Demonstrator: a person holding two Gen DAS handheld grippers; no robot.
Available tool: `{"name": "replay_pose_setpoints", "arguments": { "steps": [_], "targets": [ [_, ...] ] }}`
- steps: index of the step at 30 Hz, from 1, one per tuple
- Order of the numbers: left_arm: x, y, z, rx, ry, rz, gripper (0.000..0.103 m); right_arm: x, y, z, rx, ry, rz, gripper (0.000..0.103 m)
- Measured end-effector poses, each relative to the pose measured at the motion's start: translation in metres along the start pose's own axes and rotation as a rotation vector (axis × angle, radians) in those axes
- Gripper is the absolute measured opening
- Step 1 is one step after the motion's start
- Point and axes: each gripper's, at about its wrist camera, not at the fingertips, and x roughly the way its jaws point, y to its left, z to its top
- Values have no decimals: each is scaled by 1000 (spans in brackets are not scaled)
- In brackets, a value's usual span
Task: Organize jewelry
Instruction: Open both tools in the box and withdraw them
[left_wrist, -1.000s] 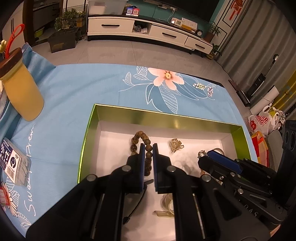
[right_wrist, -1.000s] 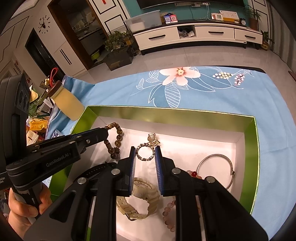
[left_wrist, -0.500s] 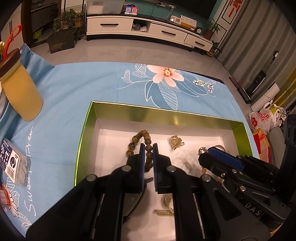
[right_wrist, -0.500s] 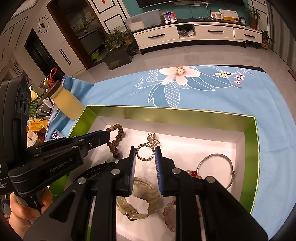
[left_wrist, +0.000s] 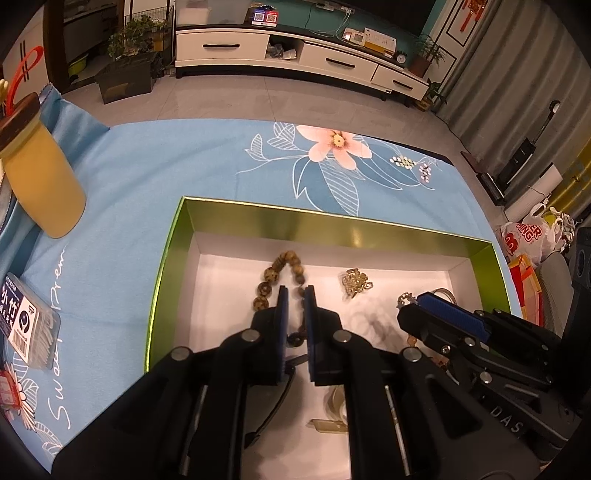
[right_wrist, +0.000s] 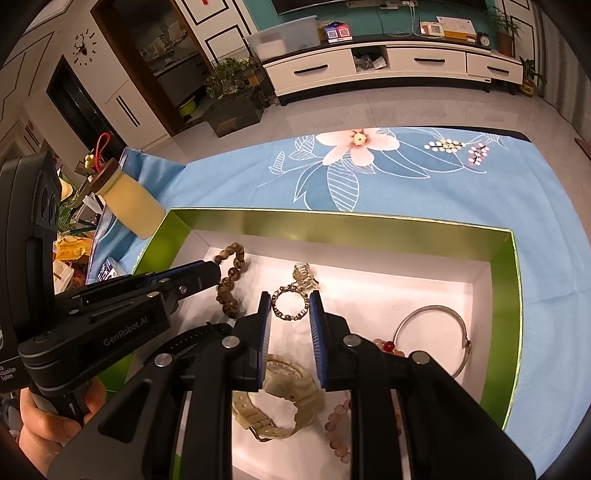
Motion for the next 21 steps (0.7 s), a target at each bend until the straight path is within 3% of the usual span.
{"name": "replay_pose_setpoints", "arguments": {
  "steps": [2, 6, 7, 11, 15, 17, 21],
  "targets": [
    [-1, 1, 0, -6, -3, 4, 9, 1, -3, 1, 16, 7, 3, 21],
    [-7, -2, -1, -4, -28, 26, 37, -1, -6, 0, 37, 3, 15, 22],
    [-10, -3, -1, 3, -37, 37, 40, -3, -7, -1, 39, -4, 17, 22],
    [-27, -8, -4, 17, -80, 53, 71, -15, -6, -5, 40, -33, 24, 38],
    [-43, -9, -11, 34, -108, 82, 83, -38, -4, -14, 20, -85, 16, 40],
    [-51, -10, -16, 41, -110, 76, 85, -48, -3, -19, 13, -107, 10, 52],
    [-67, -14, -30, 59, -120, 74, 98, -70, 0, -37, -20, -152, -34, 63]
  ]
}}
